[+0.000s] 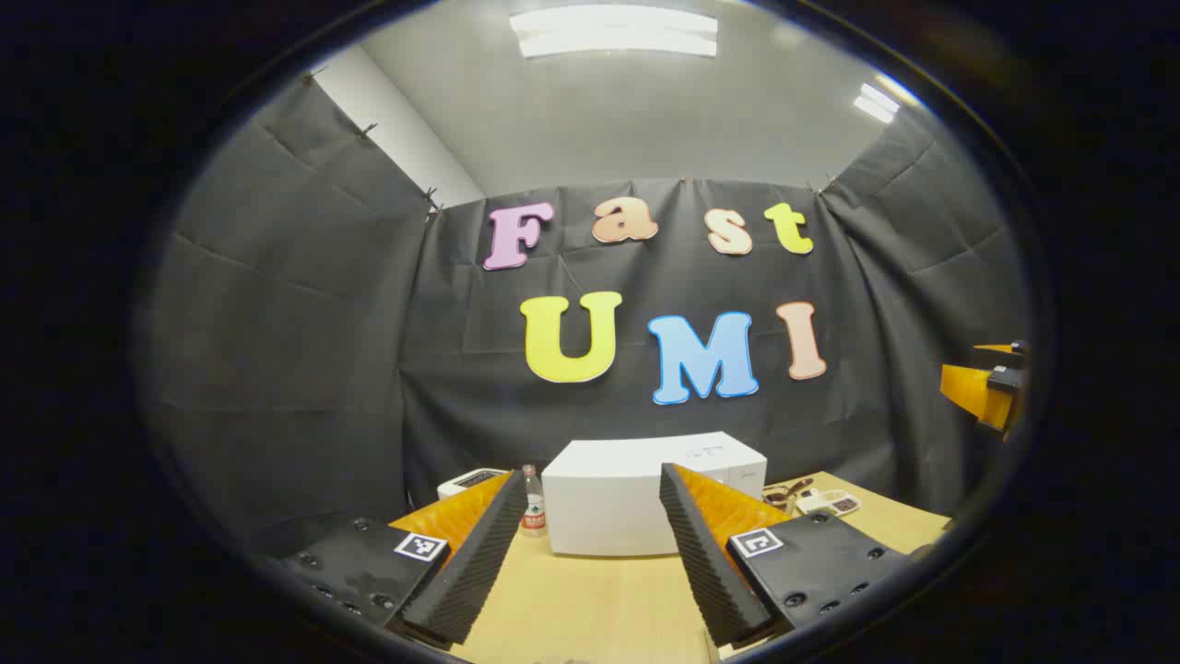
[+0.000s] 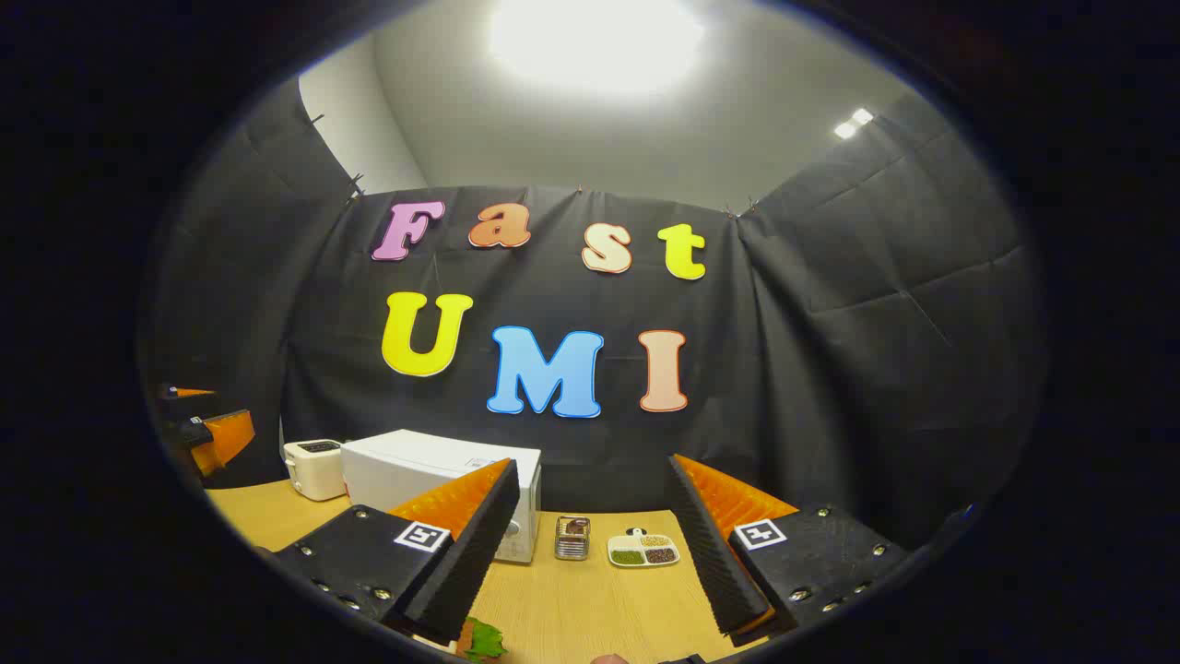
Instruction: Open the microwave oven with the left hand, put the food in, and close the microwave oven.
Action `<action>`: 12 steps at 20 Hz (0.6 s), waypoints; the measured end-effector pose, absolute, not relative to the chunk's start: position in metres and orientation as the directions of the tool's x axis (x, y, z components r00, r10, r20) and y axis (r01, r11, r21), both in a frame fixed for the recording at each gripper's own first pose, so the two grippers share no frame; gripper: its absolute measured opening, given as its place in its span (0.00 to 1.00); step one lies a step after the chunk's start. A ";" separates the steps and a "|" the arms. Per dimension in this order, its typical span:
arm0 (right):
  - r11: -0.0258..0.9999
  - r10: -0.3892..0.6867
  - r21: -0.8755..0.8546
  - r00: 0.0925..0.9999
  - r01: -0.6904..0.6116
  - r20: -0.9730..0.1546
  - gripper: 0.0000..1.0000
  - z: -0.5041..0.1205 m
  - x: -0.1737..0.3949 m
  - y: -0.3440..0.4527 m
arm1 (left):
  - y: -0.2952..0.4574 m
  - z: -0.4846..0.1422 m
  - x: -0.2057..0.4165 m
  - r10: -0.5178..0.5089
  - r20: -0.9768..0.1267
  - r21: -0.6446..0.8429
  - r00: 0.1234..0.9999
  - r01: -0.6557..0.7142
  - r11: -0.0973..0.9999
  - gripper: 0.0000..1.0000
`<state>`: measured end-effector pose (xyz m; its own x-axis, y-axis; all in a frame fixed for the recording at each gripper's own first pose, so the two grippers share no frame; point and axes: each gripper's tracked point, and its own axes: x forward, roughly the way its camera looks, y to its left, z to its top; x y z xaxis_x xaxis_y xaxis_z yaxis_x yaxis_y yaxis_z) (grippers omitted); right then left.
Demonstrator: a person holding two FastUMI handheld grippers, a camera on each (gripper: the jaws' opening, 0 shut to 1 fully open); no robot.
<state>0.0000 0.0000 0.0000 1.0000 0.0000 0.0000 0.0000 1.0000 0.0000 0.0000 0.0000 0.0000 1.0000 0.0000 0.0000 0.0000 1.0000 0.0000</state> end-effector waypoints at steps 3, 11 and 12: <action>1.000 0.002 0.003 1.000 -0.002 0.000 0.96 -0.002 0.000 -0.003 | -0.006 0.000 -0.001 0.000 -0.003 0.002 1.000 0.000 1.000 0.94; 0.999 0.024 0.022 1.000 -0.023 -0.019 0.96 -0.011 0.000 -0.016 | -0.025 0.007 -0.007 0.006 0.007 0.013 1.000 -0.006 1.000 0.96; 0.999 0.029 0.022 0.999 -0.029 -0.019 0.96 -0.011 0.001 -0.018 | -0.030 0.008 -0.006 0.006 0.009 0.013 1.000 -0.006 1.000 0.96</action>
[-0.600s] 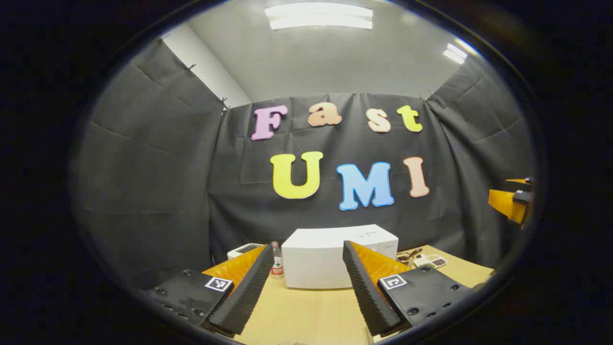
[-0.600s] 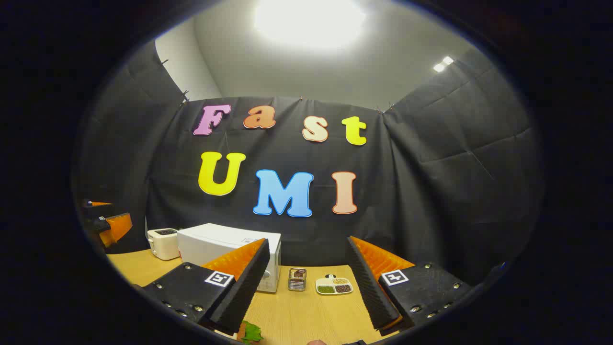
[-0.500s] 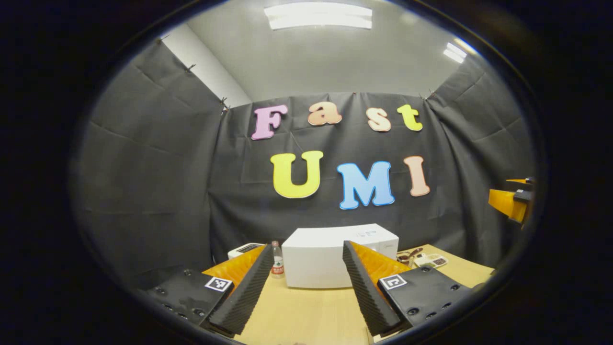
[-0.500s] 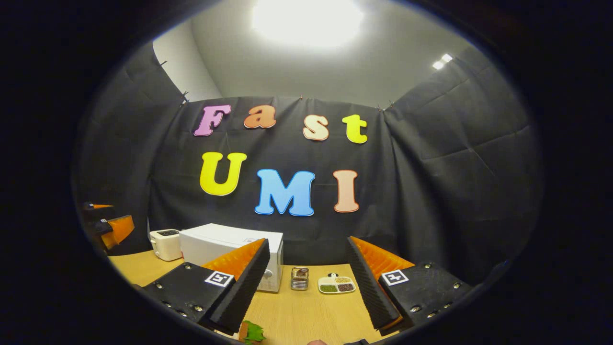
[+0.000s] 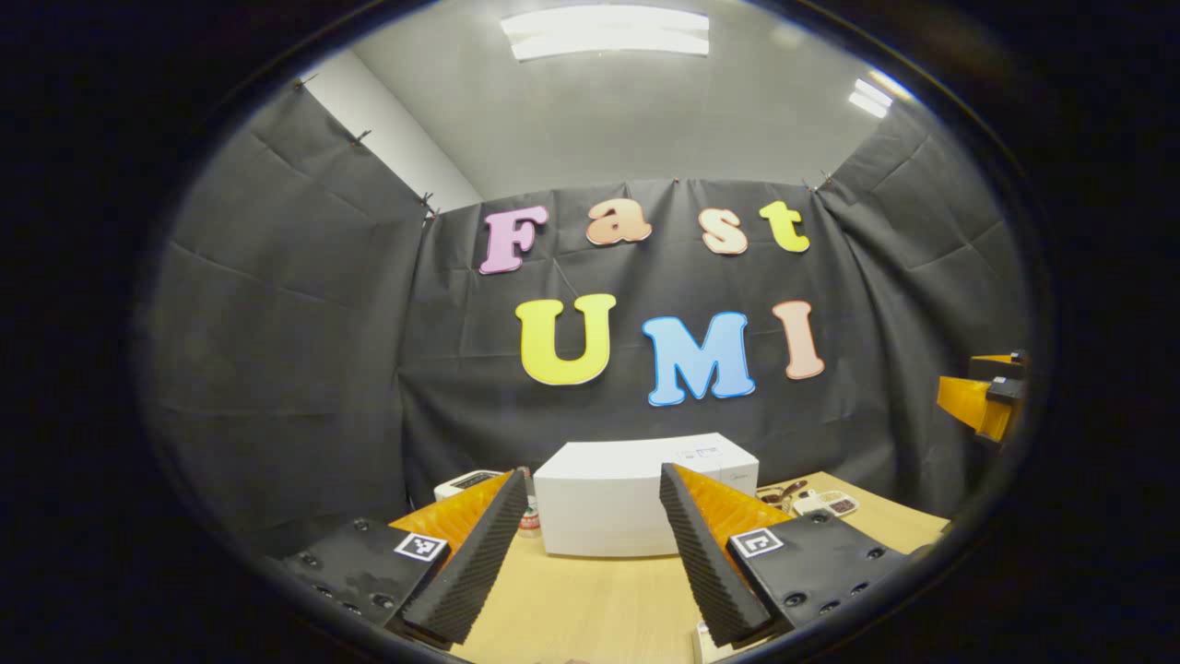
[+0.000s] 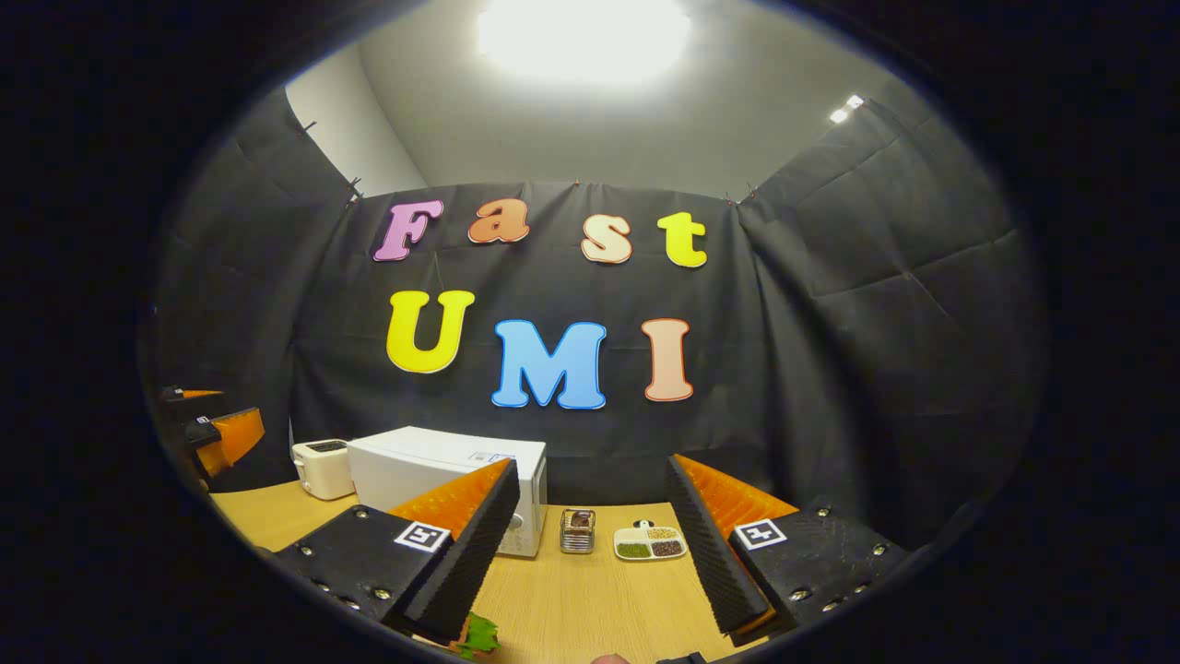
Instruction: Open the microwave oven with the left hand, put the food in, and close the microwave oven.
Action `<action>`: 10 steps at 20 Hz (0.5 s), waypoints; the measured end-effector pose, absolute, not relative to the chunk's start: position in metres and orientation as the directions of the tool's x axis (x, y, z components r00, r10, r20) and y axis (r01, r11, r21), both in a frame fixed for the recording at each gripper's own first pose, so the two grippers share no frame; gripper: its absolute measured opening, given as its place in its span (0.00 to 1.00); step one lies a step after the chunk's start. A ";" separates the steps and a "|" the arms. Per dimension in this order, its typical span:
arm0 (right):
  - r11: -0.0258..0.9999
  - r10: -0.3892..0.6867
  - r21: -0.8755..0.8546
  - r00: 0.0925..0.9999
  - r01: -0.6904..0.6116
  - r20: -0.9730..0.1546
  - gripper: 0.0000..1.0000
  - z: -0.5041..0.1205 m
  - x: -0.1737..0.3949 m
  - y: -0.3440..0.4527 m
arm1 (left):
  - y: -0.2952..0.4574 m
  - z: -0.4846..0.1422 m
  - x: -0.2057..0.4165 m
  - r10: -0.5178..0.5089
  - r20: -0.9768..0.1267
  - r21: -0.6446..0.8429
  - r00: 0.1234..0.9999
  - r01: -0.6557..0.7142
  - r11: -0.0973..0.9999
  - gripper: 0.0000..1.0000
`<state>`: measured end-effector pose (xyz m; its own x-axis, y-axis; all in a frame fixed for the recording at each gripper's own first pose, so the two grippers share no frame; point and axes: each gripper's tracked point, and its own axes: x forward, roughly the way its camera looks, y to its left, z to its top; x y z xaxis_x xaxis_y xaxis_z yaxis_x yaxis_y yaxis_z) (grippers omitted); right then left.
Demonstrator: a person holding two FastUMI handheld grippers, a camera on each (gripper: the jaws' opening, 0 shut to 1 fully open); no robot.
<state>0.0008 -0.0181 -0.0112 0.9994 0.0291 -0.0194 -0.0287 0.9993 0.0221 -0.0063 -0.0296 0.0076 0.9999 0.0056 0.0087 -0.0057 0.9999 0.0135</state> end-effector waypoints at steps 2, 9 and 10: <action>0.999 0.041 0.025 0.999 -0.040 -0.017 0.96 -0.011 0.002 -0.023 | -0.039 0.008 -0.006 0.009 0.007 0.016 1.000 -0.009 1.000 0.96; 0.995 0.089 0.054 0.996 -0.089 -0.005 0.96 -0.009 0.004 -0.037 | -0.068 0.003 0.017 0.025 0.009 0.017 1.000 -0.025 1.000 0.95; 0.995 0.088 0.052 0.996 -0.088 -0.005 0.96 -0.009 0.003 -0.040 | -0.073 0.000 0.024 0.022 0.009 0.014 1.000 -0.022 1.000 0.94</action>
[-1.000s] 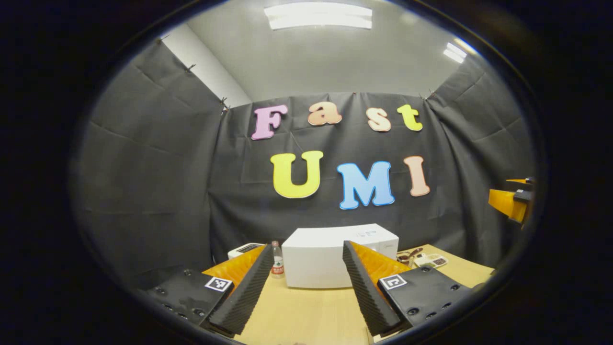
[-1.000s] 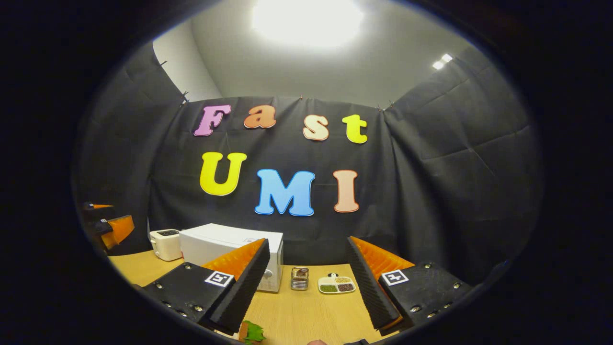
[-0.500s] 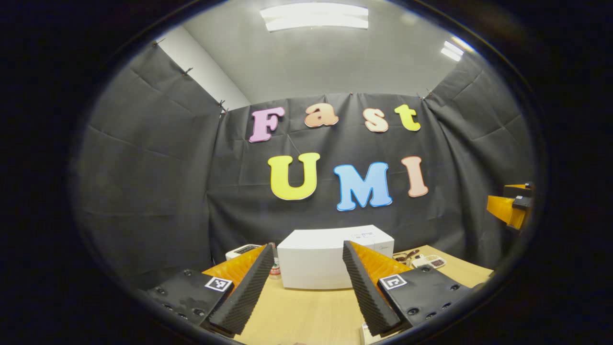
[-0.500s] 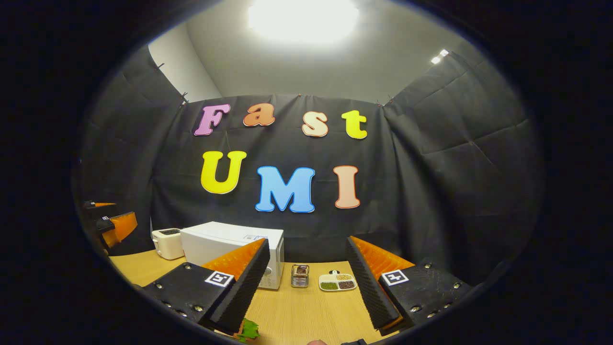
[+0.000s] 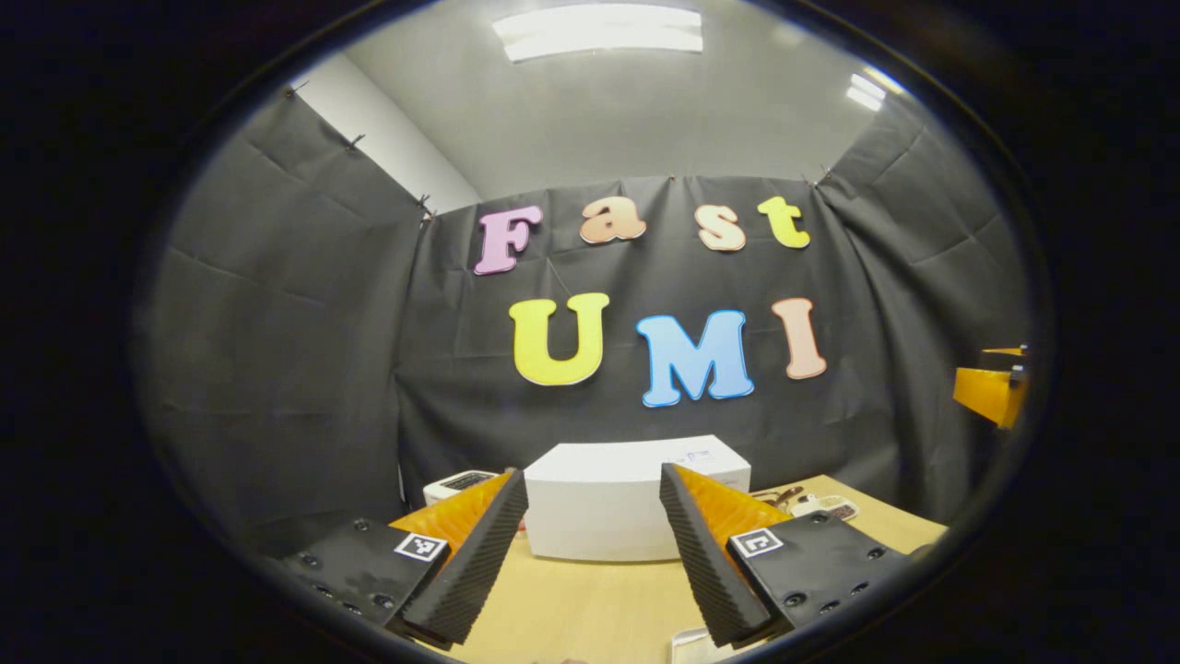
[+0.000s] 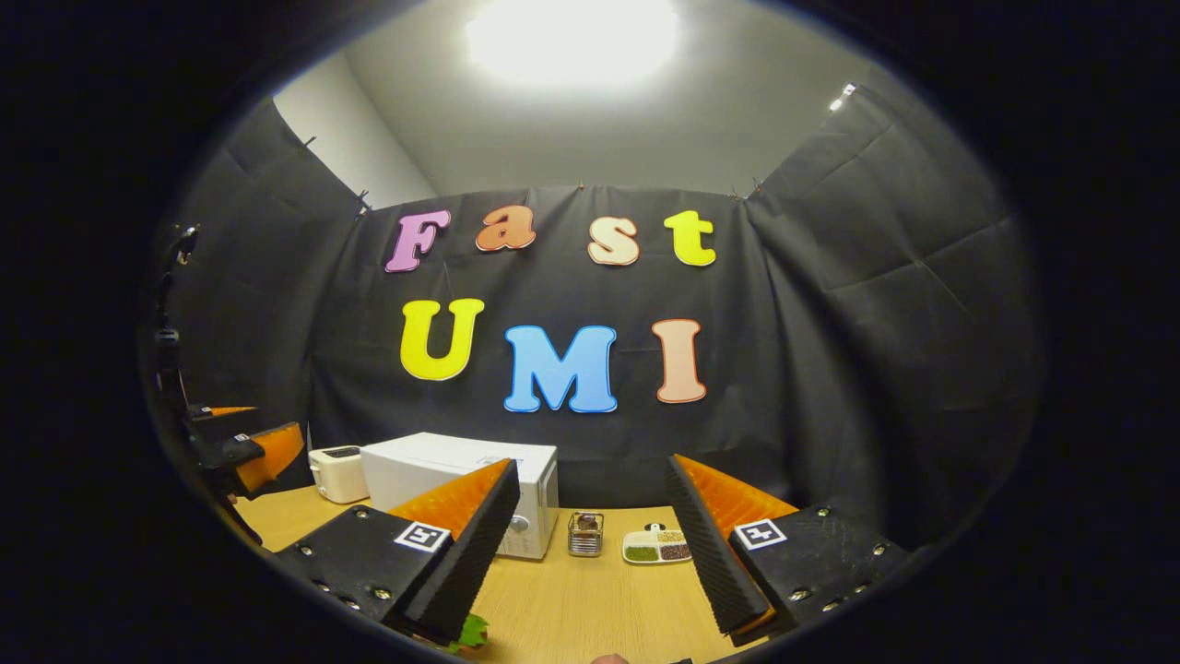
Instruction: Open the microwave oven with the left hand, put the food in, and close the microwave oven.
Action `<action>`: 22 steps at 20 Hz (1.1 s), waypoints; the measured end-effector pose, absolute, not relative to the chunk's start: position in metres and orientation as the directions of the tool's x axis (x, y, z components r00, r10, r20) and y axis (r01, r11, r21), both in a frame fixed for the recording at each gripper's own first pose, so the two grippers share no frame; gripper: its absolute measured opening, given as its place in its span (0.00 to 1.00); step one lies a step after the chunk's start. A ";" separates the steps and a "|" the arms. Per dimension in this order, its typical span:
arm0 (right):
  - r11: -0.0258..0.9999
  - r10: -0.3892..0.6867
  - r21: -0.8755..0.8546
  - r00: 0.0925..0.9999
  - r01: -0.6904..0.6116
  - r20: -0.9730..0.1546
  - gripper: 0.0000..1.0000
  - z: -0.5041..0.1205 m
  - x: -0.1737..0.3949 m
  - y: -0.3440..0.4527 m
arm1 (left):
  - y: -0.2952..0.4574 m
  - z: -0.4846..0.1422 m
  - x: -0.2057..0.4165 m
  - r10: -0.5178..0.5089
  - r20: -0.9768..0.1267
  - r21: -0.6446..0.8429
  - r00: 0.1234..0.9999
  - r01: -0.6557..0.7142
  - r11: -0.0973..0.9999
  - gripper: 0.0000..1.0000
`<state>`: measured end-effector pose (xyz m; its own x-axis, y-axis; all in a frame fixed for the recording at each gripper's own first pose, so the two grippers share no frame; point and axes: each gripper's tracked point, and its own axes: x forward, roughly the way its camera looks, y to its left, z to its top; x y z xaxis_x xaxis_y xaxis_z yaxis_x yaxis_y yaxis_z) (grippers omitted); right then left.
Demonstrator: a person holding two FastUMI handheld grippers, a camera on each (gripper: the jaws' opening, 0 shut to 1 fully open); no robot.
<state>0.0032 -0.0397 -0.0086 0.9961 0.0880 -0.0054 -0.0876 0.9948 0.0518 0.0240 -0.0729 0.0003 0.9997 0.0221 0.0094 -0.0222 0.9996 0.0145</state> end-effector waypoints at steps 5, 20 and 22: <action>0.997 0.066 0.041 0.998 -0.066 -0.008 0.96 -0.010 0.011 -0.046 | -0.103 -0.012 0.070 -0.030 0.019 0.026 0.999 0.029 0.999 0.96; 0.992 -0.127 -0.009 0.989 0.127 -0.071 0.96 -0.026 0.049 -0.054 | -0.194 -0.115 0.220 -0.251 -0.090 -0.014 0.964 0.251 0.968 0.96; 0.988 -0.156 -0.019 0.984 0.155 -0.081 0.96 -0.029 0.048 -0.058 | -0.203 -0.134 0.236 -0.263 -0.119 -0.020 0.958 0.262 0.965 0.96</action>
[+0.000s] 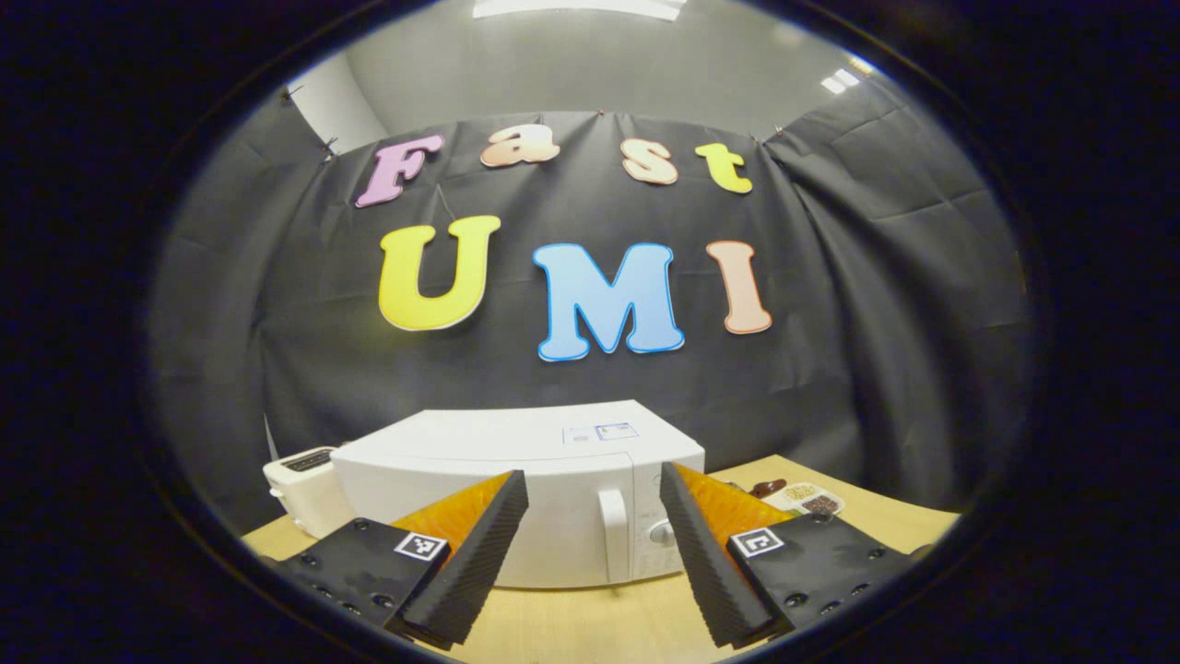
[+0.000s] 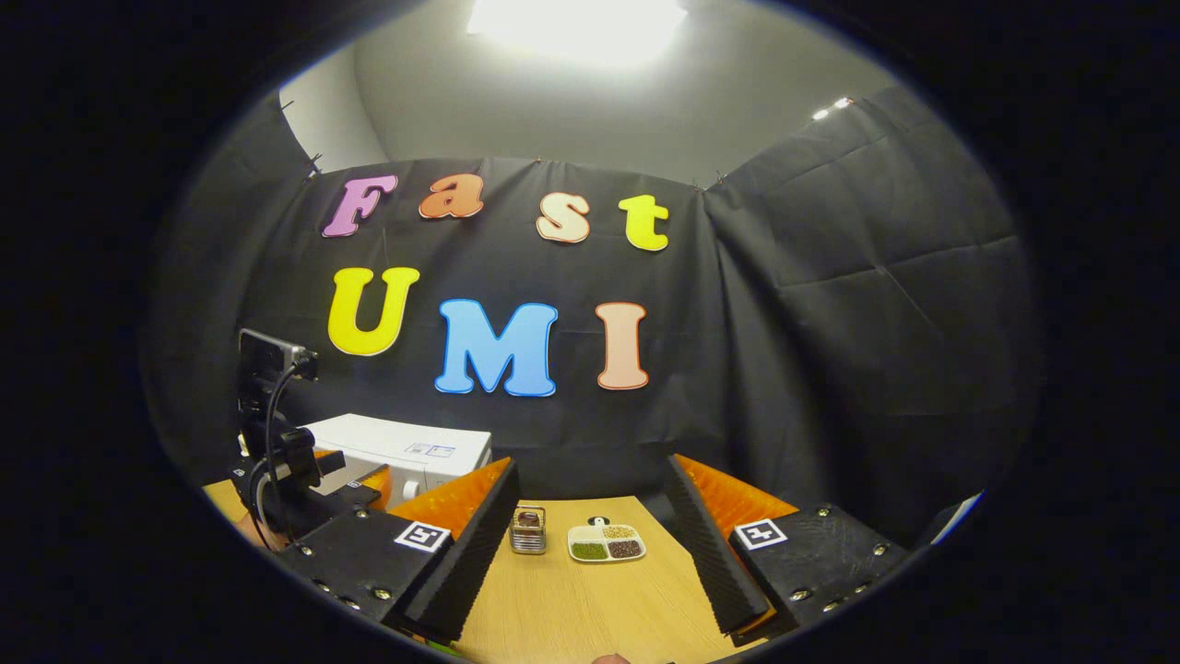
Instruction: Open the microwave oven with the left hand, put the food in, and close the microwave oven.
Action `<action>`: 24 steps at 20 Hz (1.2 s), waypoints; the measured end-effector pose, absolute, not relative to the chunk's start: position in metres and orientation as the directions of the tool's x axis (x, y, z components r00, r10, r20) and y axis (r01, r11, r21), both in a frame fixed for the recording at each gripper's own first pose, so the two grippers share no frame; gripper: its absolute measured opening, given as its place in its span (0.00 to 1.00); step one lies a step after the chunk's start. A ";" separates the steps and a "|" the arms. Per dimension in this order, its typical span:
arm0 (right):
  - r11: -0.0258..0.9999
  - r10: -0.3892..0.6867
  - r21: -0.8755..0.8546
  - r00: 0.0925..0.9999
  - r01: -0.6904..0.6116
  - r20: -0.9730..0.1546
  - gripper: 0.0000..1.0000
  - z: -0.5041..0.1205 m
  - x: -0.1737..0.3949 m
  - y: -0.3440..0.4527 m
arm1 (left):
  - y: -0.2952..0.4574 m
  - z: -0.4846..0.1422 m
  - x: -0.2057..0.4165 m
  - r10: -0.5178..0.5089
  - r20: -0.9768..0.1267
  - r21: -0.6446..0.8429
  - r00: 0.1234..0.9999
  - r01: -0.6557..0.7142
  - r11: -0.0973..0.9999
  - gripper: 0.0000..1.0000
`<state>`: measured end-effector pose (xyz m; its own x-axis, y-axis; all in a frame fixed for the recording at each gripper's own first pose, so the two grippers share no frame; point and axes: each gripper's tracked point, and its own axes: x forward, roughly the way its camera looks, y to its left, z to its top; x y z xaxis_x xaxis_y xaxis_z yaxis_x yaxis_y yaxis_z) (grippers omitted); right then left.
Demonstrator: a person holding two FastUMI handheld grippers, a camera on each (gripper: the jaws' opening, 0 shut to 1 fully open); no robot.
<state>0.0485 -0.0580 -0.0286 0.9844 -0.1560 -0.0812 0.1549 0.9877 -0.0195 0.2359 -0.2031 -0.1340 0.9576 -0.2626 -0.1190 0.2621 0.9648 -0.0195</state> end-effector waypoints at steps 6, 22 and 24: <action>0.973 -0.230 -0.041 0.966 0.226 -0.118 0.96 -0.039 0.045 -0.068 | -0.226 -0.186 0.278 -0.279 -0.197 -0.009 0.940 0.283 0.959 0.96; 0.951 -0.307 -0.080 0.941 0.298 -0.143 0.96 -0.044 0.031 -0.092 | -0.244 -0.254 0.306 -0.251 -0.322 0.006 0.913 0.267 0.964 0.42; 0.951 -0.309 -0.073 0.940 0.301 -0.143 0.96 -0.044 0.029 -0.093 | -0.245 -0.257 0.306 -0.261 -0.332 0.002 0.906 0.278 0.961 0.35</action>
